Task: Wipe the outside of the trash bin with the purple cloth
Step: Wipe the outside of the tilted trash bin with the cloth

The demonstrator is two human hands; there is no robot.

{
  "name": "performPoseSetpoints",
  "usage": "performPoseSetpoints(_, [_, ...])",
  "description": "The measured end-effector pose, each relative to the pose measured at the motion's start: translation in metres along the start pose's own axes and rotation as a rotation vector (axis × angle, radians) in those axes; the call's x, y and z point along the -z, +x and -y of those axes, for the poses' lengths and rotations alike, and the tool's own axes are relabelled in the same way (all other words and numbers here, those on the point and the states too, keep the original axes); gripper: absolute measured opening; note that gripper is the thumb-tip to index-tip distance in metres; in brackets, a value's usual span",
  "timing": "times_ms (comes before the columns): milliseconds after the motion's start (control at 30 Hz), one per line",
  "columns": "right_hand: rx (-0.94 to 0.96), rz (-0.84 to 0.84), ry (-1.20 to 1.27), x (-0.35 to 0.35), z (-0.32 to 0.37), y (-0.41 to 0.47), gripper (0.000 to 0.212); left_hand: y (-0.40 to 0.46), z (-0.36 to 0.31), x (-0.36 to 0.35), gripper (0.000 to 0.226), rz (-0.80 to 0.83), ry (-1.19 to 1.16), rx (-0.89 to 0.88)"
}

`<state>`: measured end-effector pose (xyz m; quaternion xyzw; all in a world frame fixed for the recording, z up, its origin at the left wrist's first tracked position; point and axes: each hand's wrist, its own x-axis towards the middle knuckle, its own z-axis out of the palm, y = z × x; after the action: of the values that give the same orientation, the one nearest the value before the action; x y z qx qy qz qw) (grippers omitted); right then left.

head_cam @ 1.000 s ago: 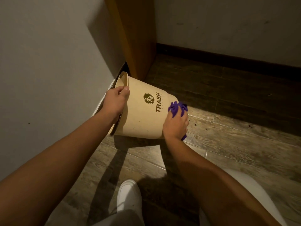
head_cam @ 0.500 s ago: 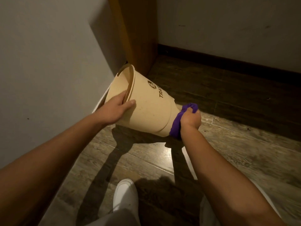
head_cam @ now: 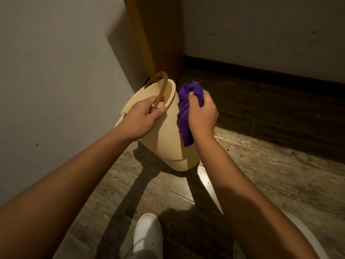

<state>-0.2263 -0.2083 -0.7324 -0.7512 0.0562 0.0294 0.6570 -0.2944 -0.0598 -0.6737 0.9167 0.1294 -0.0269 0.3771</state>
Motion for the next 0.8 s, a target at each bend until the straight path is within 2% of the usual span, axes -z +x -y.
performPoseSetpoints(200, [0.085, -0.011, -0.118, -0.032, 0.013, -0.016, 0.05, 0.004, -0.003, -0.005, 0.051, -0.146, -0.045, 0.024])
performPoseSetpoints(367, [0.088, -0.043, -0.263, -0.051, 0.002, -0.033, 0.057, 0.009, -0.01, -0.009, 0.049, -0.149, -0.096, 0.018])
performPoseSetpoints(500, [0.132, -0.058, -0.528, -0.045, -0.027, -0.032, 0.055, 0.009, -0.009, -0.004, 0.051, -0.176, -0.126, 0.081])
performPoseSetpoints(633, [0.016, -0.076, -0.594, -0.026, -0.067, -0.026, 0.051, 0.012, -0.005, 0.001, 0.052, -0.207, -0.14, 0.142])
performPoseSetpoints(800, [-0.215, -0.121, -0.495, -0.006, -0.106, -0.021, 0.055, 0.013, -0.002, 0.003, 0.055, -0.201, -0.13, 0.137])
